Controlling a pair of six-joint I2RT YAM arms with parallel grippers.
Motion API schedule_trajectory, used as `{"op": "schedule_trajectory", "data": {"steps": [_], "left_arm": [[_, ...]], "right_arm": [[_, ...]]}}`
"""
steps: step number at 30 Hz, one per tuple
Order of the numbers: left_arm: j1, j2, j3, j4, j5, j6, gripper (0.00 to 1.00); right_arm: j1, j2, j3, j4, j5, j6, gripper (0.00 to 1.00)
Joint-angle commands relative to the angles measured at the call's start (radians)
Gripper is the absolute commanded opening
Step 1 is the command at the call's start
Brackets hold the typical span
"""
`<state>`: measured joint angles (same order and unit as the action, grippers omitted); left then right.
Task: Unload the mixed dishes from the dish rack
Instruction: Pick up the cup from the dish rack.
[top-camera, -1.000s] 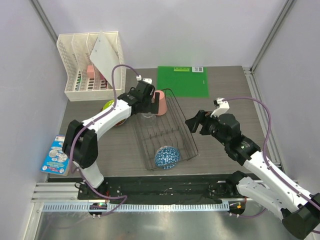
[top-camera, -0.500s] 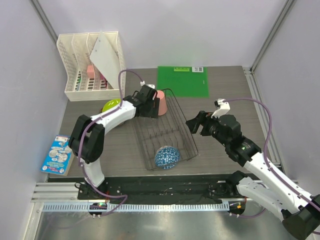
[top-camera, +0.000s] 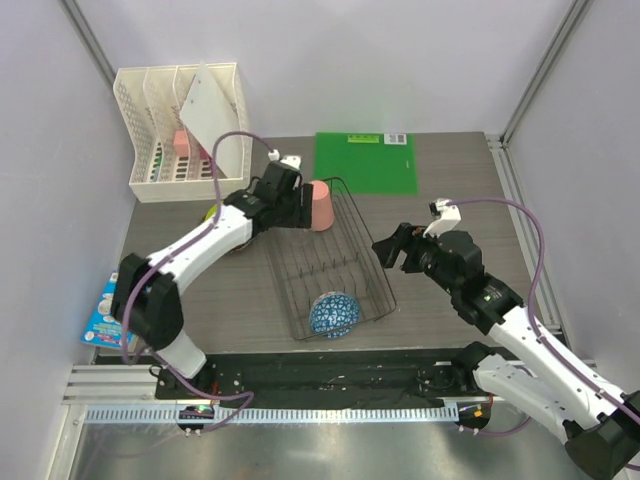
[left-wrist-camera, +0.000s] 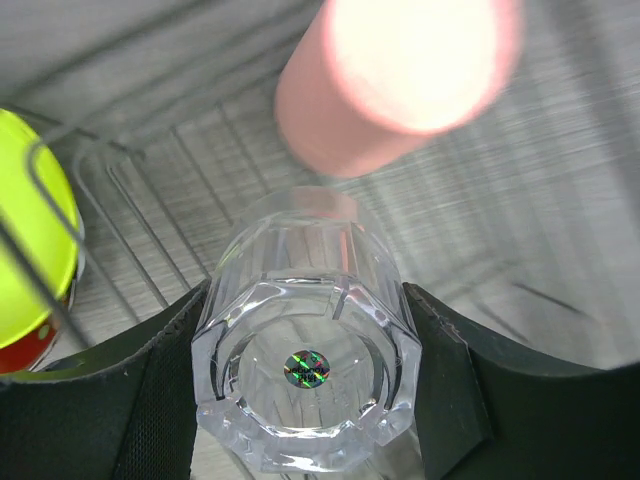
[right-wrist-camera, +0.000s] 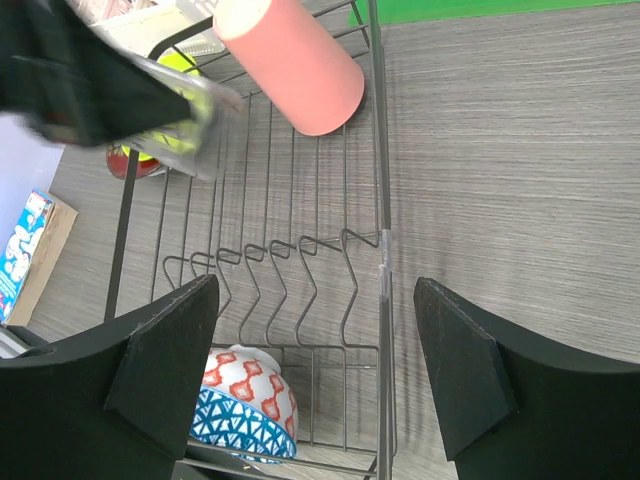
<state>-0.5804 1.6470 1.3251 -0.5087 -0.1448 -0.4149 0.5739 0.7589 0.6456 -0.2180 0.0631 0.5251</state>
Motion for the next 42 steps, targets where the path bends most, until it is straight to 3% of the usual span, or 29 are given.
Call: {"op": "schedule_trajectory", "data": {"steps": [1, 5, 8, 9, 13, 19, 24, 27, 33, 42], "left_arm": [[0.004, -0.239, 0.049, 0.044, 0.077, -0.028, 0.31], [0.004, -0.358, 0.002, 0.149, 0.252, -0.071, 0.25], [0.020, -0.421, -0.093, 0.315, 0.445, -0.181, 0.20], [0.037, -0.434, -0.124, 0.378, 0.573, -0.296, 0.17], [0.057, -0.457, -0.279, 0.880, 0.755, -0.592, 0.11], [0.059, -0.374, -0.382, 1.422, 0.872, -1.015, 0.00], [0.053, -0.290, -0.415, 1.677, 0.875, -1.162, 0.00], [0.048, -0.256, -0.429, 1.760, 0.884, -1.220, 0.00], [0.024, -0.248, -0.455, 1.779, 0.904, -1.222, 0.00], [-0.006, -0.251, -0.504, 1.782, 0.916, -1.216, 0.00]], "right_arm": [[-0.002, -0.023, 0.011, 0.016, 0.032, -0.004, 0.84], [0.000, -0.042, -0.006, 0.043, 0.046, 0.027, 0.84], [0.000, -0.078, -0.035, 0.109, 0.008, 0.064, 0.84], [0.000, -0.085, -0.043, 0.150, -0.008, 0.072, 0.83], [-0.002, -0.125, -0.061, 0.241, -0.121, 0.098, 0.82], [-0.002, -0.205, -0.081, 0.342, -0.247, 0.116, 0.82], [0.000, -0.253, -0.119, 0.423, -0.252, 0.142, 0.82], [0.000, -0.273, -0.123, 0.439, -0.223, 0.133, 0.82], [-0.002, -0.276, -0.101, 0.494, -0.174, 0.113, 0.81], [-0.002, -0.153, -0.067, 0.617, -0.198, 0.134, 0.79]]}}
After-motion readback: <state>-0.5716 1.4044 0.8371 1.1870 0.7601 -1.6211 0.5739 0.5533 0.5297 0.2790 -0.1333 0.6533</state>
